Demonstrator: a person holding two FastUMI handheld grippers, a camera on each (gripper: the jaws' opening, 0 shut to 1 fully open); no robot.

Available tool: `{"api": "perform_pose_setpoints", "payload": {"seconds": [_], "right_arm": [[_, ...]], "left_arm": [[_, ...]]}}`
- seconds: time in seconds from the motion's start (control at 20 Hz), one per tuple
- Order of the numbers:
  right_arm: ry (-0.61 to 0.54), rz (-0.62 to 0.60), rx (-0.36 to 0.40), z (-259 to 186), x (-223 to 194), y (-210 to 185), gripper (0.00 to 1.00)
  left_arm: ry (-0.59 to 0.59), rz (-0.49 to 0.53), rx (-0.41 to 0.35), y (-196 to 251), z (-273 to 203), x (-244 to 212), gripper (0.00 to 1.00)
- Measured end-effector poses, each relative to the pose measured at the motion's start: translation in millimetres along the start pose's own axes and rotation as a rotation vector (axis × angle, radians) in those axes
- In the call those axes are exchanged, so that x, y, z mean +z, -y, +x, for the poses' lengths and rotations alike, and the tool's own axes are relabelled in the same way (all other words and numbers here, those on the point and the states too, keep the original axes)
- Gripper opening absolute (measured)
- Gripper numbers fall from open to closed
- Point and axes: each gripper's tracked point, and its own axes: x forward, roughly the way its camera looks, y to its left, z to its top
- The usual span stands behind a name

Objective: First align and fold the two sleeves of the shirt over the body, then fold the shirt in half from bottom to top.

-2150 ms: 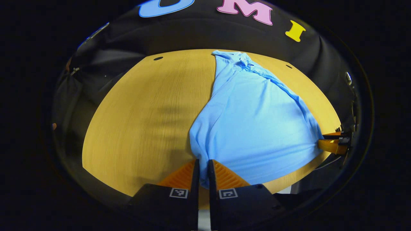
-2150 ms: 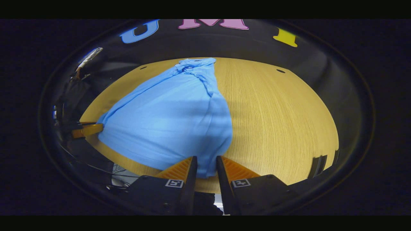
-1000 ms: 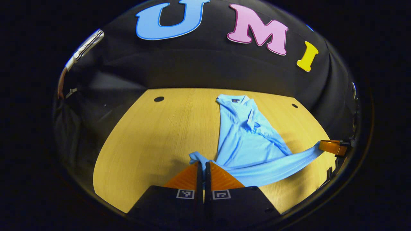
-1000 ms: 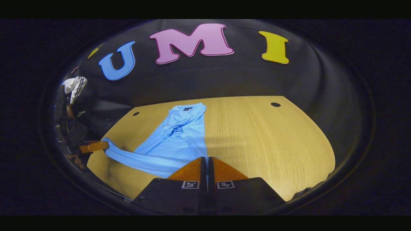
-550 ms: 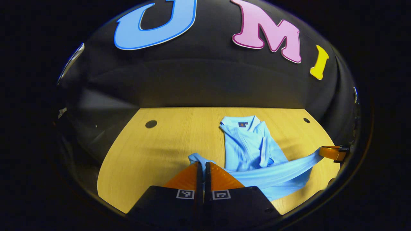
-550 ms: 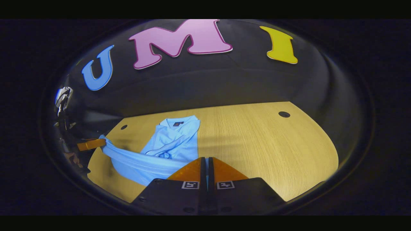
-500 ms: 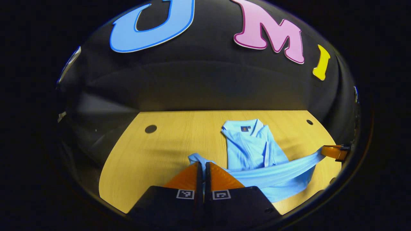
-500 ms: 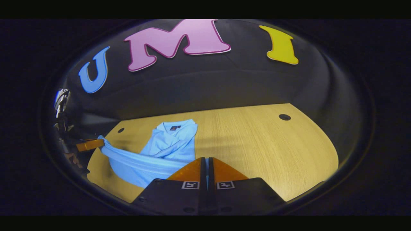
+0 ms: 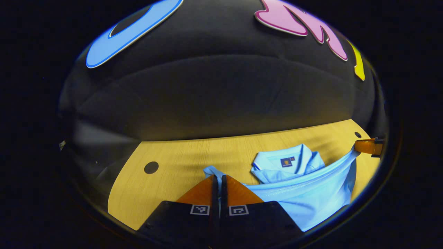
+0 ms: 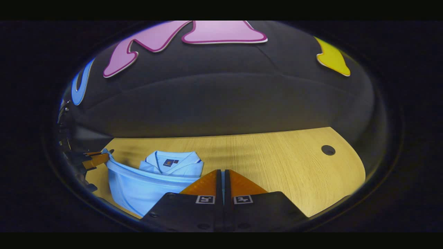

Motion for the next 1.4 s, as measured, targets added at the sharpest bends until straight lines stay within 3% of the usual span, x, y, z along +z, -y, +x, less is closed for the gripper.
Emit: {"api": "perform_pose_setpoints", "payload": {"seconds": [0.05, 0.1, 0.15, 0.2, 0.3, 0.35, 0.45, 0.5, 0.55, 0.6, 0.65, 0.75, 0.8, 0.9, 0.95, 1.0, 1.2, 1.4], "right_arm": [[0.005, -0.004, -0.002, 10, 1, 0, 0.0], [0.004, -0.009, -0.009, 19, 0, 1, 0.1], [-0.004, -0.009, -0.014, 28, -4, 3, 0.05], [-0.017, -0.002, -0.019, 36, -8, 3, 0.1], [-0.025, -0.002, -0.033, 45, -15, 5, 0.05], [-0.029, -0.011, -0.034, 48, -18, 5, 0.1], [-0.038, -0.022, -0.046, 50, -23, 7, 0.1], [-0.042, -0.022, -0.056, 51, -23, 9, 0.0], [-0.045, -0.02, -0.066, 50, -24, 10, 0.0], [-0.046, -0.013, -0.075, 50, -24, 10, 0.0], [-0.045, -0.009, -0.076, 51, -25, 10, 0.07], [-0.033, 0.0, -0.089, 51, -22, 12, 0.35], [-0.026, 0.007, -0.106, 50, -20, 17, 0.5], [-0.042, 0.069, -0.125, 51, -25, 22, 0.76], [-0.041, 0.097, -0.123, 49, -25, 23, 0.72], [-0.024, 0.102, -0.125, 43, -22, 29, 0.8], [0.072, 0.134, -0.058, 2, 8, 24, 0.82], [0.238, 0.177, 0.024, -111, 48, 12, 0.81]], "left_arm": [[0.014, 0.01, 0.008, -1, 8, 2, 0.06], [0.03, 0.023, 0.014, 0, 14, 5, 0.06], [0.043, 0.034, 0.015, 3, 20, 7, 0.06], [0.04, 0.059, 0.02, 5, 27, 3, 0.06], [0.029, 0.042, 0.02, 8, 33, -4, 0.06], [0.029, 0.027, 0.024, 7, 37, -7, 0.06], [0.023, 0.014, 0.01, 9, 40, -11, 0.06], [0.01, 0.018, 0.005, 10, 42, -16, 0.06], [-0.008, 0.027, -0.001, 11, 43, -22, 0.15], [-0.02, 0.044, 0.015, 6, 45, -26, 0.32], [-0.024, 0.051, 0.03, 3, 45, -28, 0.49], [0.0, 0.05, 0.055, -3, 44, -22, 0.82], [0.012, 0.049, 0.055, -3, 44, -19, 0.9], [0.0, 0.054, 0.061, -5, 42, -21, 0.93], [-0.008, 0.045, 0.061, -6, 38, -21, 0.94], [0.001, 0.028, 0.059, -7, 36, -18, 0.94], [0.117, -0.07, 0.051, -17, -10, 23, 0.95], [0.329, -0.153, 0.031, -16, -140, 70, 0.95]]}}
